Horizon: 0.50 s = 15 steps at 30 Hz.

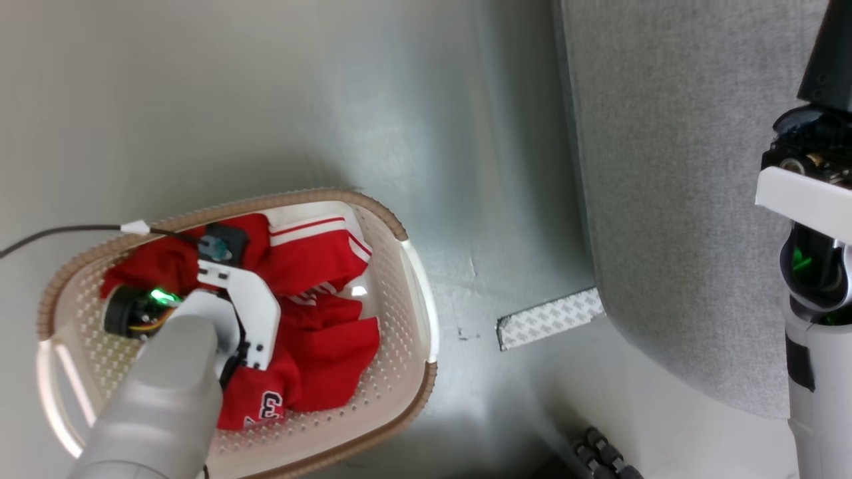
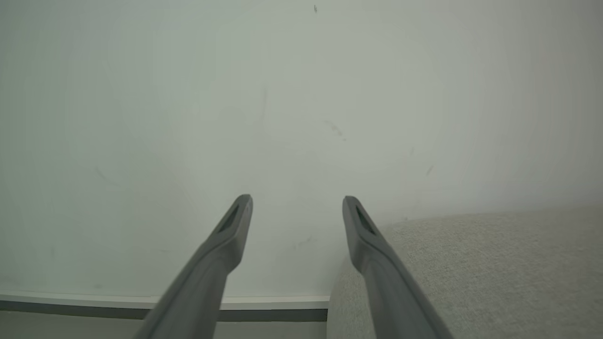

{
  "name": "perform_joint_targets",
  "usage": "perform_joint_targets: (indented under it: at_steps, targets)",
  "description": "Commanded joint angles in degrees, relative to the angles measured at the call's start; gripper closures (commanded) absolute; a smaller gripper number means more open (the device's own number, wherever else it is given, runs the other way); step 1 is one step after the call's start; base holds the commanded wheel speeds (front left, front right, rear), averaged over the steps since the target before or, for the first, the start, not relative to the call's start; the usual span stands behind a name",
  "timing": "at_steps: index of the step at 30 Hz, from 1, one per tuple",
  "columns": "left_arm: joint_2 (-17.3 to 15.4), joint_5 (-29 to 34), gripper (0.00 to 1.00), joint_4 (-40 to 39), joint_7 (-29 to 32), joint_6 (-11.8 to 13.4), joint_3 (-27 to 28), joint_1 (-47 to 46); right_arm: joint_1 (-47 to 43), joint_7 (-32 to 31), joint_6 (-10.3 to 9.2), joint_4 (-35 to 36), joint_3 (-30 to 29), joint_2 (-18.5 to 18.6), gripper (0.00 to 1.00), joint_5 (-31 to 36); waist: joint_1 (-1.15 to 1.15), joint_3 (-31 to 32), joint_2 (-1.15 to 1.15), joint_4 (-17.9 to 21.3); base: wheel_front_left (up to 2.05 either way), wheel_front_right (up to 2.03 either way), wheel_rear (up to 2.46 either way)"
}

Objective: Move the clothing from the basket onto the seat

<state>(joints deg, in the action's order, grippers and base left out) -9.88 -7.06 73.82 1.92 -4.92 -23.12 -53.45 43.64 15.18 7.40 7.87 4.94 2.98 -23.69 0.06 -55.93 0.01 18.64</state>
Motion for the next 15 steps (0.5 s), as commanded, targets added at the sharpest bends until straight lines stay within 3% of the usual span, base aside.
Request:
perform_joint_targets:
  at_steps: [1,15]
  targets:
    - [0.1,-0.6,1.0,0.0,-0.4,-0.4,-0.2,1.1,-0.8,0.0,0.17,-0.4,-0.1,-0.1,0.0,0.6,-0.06,2.1,-0.01,-0.8,0.0,0.0,0.0]
    - [3.5,-3.0,1.0,0.1,-4.3,-2.1,-2.1,7.4,-5.0,0.0,0.17,-3.0,-0.6,0.4,0.0,1.8,-0.06,13.9,-0.01,-4.6,0.0,0.0,0.0]
